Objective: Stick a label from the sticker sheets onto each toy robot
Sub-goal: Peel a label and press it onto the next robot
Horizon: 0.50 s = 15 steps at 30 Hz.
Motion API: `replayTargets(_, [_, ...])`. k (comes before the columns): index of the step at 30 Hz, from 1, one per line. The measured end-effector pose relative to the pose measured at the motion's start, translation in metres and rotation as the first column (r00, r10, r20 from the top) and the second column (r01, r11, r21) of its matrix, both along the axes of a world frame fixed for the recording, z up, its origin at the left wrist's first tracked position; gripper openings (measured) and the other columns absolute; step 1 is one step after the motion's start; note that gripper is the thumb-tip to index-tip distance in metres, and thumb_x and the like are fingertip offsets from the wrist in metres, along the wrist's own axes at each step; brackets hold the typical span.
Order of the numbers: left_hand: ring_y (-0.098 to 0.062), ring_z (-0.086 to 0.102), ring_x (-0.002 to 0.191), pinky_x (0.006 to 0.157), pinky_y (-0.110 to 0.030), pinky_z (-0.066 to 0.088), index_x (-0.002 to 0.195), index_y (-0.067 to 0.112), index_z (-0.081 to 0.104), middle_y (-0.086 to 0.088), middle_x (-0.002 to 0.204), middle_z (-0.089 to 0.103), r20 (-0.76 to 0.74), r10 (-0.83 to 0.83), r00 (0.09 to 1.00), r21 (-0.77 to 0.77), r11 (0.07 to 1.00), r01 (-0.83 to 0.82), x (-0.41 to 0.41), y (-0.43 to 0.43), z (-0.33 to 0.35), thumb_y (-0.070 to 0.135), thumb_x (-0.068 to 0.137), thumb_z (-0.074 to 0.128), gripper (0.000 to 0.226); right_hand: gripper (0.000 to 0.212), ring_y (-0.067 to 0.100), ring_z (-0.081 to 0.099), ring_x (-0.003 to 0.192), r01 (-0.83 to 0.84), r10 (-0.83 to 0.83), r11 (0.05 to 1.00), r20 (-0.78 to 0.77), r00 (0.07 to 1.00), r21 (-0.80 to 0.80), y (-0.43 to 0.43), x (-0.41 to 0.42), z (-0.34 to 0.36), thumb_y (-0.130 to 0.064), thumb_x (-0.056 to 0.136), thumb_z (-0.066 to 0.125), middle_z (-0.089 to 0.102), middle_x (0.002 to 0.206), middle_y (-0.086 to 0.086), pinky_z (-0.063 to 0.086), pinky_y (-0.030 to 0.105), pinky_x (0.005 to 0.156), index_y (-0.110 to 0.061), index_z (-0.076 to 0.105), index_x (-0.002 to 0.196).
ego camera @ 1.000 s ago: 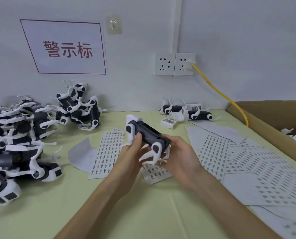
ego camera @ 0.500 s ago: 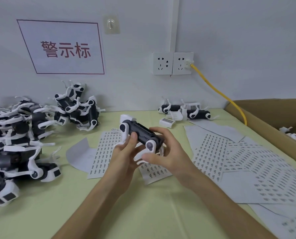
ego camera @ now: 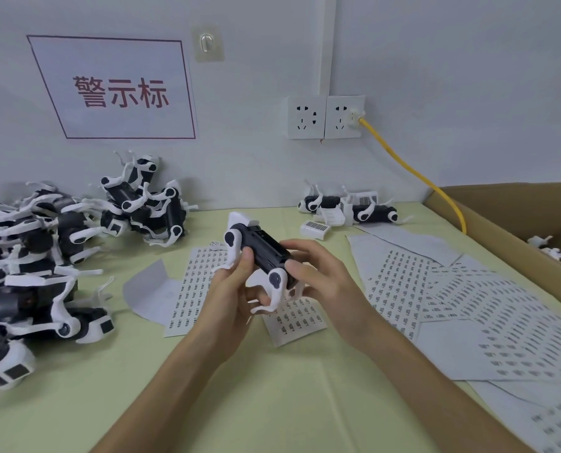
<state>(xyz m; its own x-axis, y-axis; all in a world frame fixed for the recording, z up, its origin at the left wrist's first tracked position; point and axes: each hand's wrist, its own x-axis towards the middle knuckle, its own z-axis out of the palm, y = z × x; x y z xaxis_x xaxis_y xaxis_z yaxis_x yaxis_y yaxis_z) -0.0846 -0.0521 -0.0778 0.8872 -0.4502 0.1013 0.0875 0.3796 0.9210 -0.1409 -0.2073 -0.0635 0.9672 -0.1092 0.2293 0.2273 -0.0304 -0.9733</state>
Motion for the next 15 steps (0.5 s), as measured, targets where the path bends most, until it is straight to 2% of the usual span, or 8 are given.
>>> replayTargets(2, [-0.039,0.054,0.085,0.068,-0.035,0.041,0.133,0.0,0.062,-0.041,0.119,0.06,0.029,-0.04,0.999,0.036,0.999,0.039,-0.0014,0.0004,-0.0015,0.046,0.096,0.06,0.059,0.04,0.029,0.067,0.087,0.03,-0.029,0.999,-0.032,0.999,0.023,-0.0024,0.0026,-0.0006,-0.039,0.082,0.067,0.07,0.112,0.014,0.054,0.043,0.081,-0.021,0.068,0.118])
replayTargets(4, [-0.028,0.057,0.068,0.062,-0.027,0.046,0.12,0.014,0.074,-0.028,0.1,0.067,0.094,-0.098,0.991,0.085,0.992,0.09,-0.0024,-0.0005,-0.0046,0.046,0.098,0.063,0.04,0.039,0.028,0.068,0.086,0.046,-0.044,0.998,-0.056,0.997,0.043,-0.004,0.0035,-0.0026,-0.04,0.08,0.07,0.07,0.106,0.015,0.053,0.042,0.076,-0.02,0.07,0.113])
replayTargets(6, [-0.017,0.053,0.054,0.058,-0.024,0.049,0.104,0.022,0.078,-0.014,0.085,0.065,0.135,-0.13,0.982,0.131,0.985,0.112,-0.0034,-0.0014,-0.0068,0.043,0.094,0.061,0.029,0.035,0.021,0.068,0.082,0.043,-0.036,0.995,-0.081,0.996,0.087,-0.0054,0.0032,-0.0031,-0.042,0.078,0.073,0.068,0.096,0.009,0.05,0.036,0.074,-0.019,0.071,0.104])
replayTargets(10, [-0.02,0.056,0.057,0.064,-0.027,0.051,0.097,0.02,0.073,-0.011,0.069,0.059,0.205,-0.176,0.963,0.241,0.962,0.124,-0.0069,-0.0022,-0.0102,0.053,0.09,0.064,0.034,0.038,0.017,0.064,0.075,0.051,-0.039,0.993,-0.107,0.994,0.106,-0.0079,0.0009,-0.0014,-0.048,0.076,0.074,0.067,0.083,0.002,0.046,0.032,0.073,-0.013,0.063,0.088])
replayTargets(13, [-0.019,0.058,0.058,0.065,-0.025,0.052,0.09,0.034,0.075,-0.003,0.063,0.061,0.229,-0.208,0.951,0.296,0.945,0.136,-0.009,-0.0018,-0.0097,0.056,0.087,0.063,0.025,0.056,0.018,0.058,0.076,0.091,-0.081,0.991,-0.1,0.992,0.101,-0.0068,-0.0005,-0.0002,-0.052,0.075,0.074,0.061,0.081,0.007,0.042,0.035,0.075,-0.001,0.056,0.088])
replayTargets(15, [-0.021,0.057,0.058,0.064,-0.026,0.052,0.091,0.032,0.075,-0.005,0.066,0.061,0.22,-0.205,0.954,0.289,0.948,0.137,-0.009,-0.0024,-0.0095,0.049,0.092,0.062,0.022,0.059,0.02,0.056,0.077,0.106,-0.097,0.989,-0.09,0.991,0.105,-0.0043,-0.0013,0.0018,-0.052,0.075,0.074,0.058,0.082,0.009,0.041,0.038,0.077,0.002,0.054,0.089])
